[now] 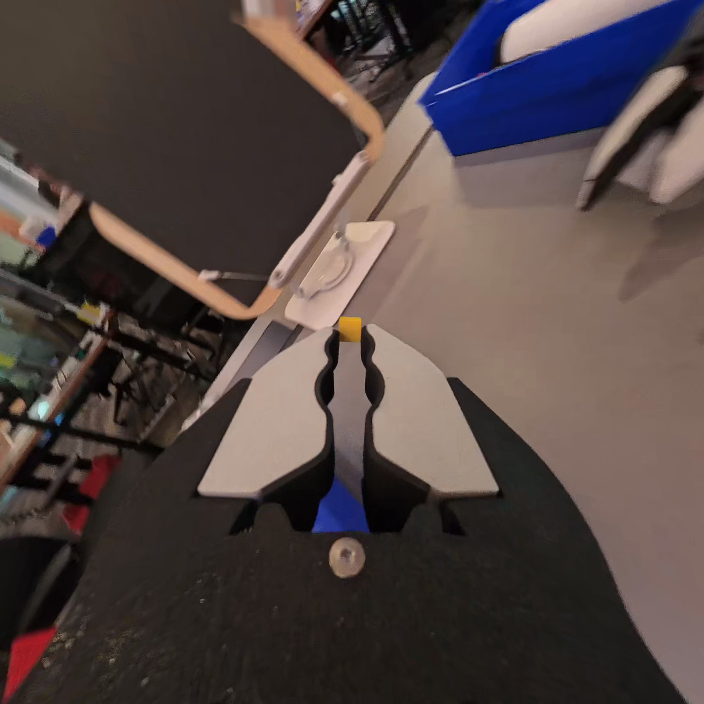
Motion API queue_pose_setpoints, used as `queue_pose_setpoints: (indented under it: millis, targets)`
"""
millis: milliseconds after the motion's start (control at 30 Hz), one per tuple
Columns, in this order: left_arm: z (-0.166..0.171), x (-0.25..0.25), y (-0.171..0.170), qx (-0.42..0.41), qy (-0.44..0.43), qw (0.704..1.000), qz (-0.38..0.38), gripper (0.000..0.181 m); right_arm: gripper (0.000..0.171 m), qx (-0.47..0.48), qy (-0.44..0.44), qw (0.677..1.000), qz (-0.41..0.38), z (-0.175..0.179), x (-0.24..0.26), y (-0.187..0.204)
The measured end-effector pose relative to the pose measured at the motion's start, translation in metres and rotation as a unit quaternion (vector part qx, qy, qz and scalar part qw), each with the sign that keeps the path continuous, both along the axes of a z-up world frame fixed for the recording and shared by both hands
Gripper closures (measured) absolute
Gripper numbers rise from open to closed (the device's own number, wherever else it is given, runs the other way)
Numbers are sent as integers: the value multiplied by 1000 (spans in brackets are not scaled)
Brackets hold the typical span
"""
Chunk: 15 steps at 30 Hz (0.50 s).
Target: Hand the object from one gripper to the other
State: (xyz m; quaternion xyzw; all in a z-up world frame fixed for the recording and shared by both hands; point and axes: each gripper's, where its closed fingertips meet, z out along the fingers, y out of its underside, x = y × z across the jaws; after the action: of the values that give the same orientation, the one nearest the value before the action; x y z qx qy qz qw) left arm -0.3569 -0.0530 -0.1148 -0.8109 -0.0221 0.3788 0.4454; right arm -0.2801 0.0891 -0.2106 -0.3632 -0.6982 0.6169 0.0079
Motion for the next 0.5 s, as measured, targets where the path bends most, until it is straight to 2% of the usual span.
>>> queue_pose_setpoints:
  millis: [100, 233, 467, 500]
  targets:
    - [-18, 31, 51, -75, 64, 994, -48, 171, 124, -68, -13, 997, 27, 20, -14, -13]
    - [-54, 45, 92, -192, 154, 968, -52, 171, 126, -133, -21, 990, 51, 31, -14, -22]
    - [-78, 67, 129, -201, 140, 966, -79, 171, 132, -129, -16, 990, 49, 19, -8, -23]
    - [-79, 68, 130, -202, 141, 966, -79, 171, 137, -130, -16, 990, 55, 19, -6, -24]
